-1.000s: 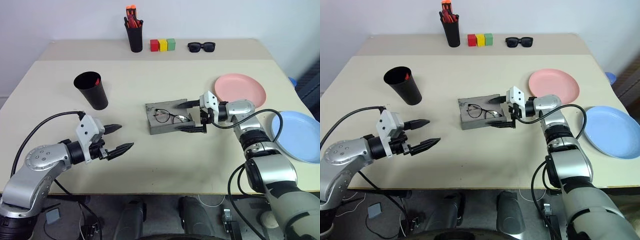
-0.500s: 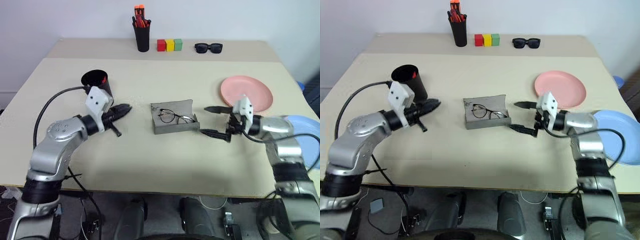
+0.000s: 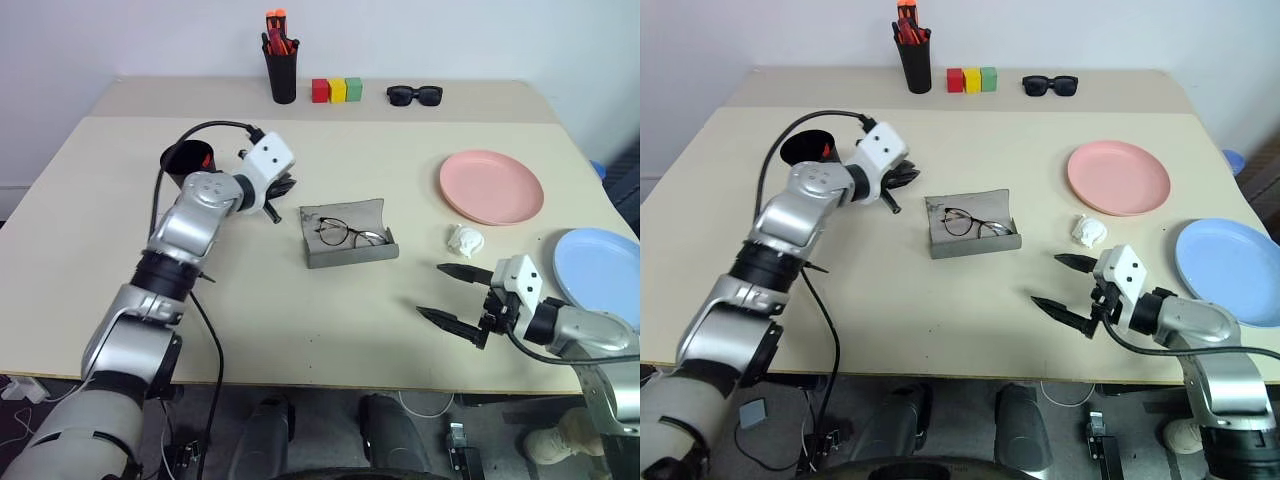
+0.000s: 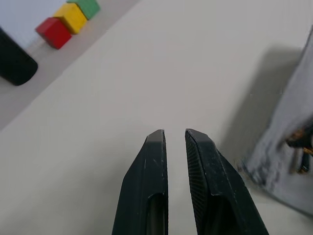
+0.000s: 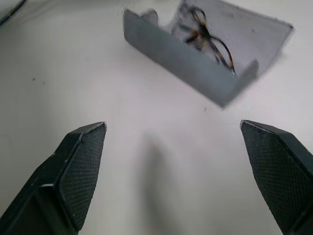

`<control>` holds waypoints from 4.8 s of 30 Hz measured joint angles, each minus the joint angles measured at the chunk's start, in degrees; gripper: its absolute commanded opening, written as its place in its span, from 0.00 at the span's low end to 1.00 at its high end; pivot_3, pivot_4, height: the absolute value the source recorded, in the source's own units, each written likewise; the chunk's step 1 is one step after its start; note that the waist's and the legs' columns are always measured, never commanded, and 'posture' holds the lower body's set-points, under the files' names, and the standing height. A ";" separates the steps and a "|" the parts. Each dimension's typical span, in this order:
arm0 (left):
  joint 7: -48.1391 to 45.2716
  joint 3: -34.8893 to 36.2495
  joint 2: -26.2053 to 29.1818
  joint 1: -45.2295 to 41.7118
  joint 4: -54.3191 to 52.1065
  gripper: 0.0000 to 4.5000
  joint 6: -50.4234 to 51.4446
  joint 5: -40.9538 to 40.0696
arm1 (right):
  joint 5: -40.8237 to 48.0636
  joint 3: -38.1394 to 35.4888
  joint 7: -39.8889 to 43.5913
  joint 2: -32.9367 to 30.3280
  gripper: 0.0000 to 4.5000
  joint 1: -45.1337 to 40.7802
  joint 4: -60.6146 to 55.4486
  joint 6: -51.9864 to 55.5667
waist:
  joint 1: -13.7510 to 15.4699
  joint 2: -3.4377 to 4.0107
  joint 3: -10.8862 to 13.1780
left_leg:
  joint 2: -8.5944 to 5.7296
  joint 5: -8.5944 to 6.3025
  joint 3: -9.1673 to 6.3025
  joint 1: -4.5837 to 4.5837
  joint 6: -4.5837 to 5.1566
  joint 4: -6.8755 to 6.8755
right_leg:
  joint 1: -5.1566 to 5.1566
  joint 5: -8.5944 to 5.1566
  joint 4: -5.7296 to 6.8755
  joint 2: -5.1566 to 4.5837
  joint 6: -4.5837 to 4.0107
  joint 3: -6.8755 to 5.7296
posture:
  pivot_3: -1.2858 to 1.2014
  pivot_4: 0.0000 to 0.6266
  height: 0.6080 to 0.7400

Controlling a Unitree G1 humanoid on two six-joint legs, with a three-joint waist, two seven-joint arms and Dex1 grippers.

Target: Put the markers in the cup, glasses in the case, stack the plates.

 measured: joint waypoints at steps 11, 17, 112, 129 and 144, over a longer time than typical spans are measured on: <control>-1.06 -1.54 -5.88 -8.45 24.99 0.14 -15.82 7.05 | -1.60 -2.79 -4.63 1.43 1.00 7.82 2.13 -6.45 | -0.07 -0.06 0.03 | -0.02 0.00 0.00 -0.04 0.01 0.00 | -0.02 -0.10 0.00 -0.01 0.16 0.00 | 0.52 0.24 1.00; -5.21 -1.09 -6.60 -8.72 28.33 0.14 -18.57 7.74 | -1.67 -2.80 -4.84 1.56 1.00 7.81 3.69 -8.67 | 0.07 -0.07 0.04 | -0.02 0.00 0.00 -0.06 0.00 0.01 | -0.01 -0.05 0.00 -0.01 0.09 -0.01 | 0.52 0.24 1.00; -38.53 2.75 0.68 12.72 -29.08 1.00 1.14 -21.25 | -16.63 -8.01 -34.72 2.21 0.01 -9.74 25.14 -14.84 | -0.68 0.20 -0.14 | 0.00 0.00 -0.01 0.14 0.02 0.02 | 0.14 -0.03 0.05 -0.01 -0.02 0.02 | 0.52 0.24 1.00; -27.45 4.17 2.26 17.82 -33.01 1.00 4.42 -19.75 | -24.02 10.63 -24.45 2.24 0.01 -42.67 58.71 -30.47 | -1.35 0.22 -0.10 | -0.01 0.00 0.02 0.08 0.03 -0.05 | 0.06 -0.01 0.02 -0.01 -0.01 0.06 | 0.52 0.24 1.00; -24.12 5.41 3.66 20.33 -37.45 1.00 7.70 -21.37 | -19.13 7.83 -22.46 2.22 0.79 -45.54 60.07 -31.01 | -1.72 0.23 -0.10 | 0.00 0.00 0.00 0.11 0.03 -0.05 | 0.07 -0.01 0.05 -0.01 -0.01 0.07 | 0.52 0.24 1.00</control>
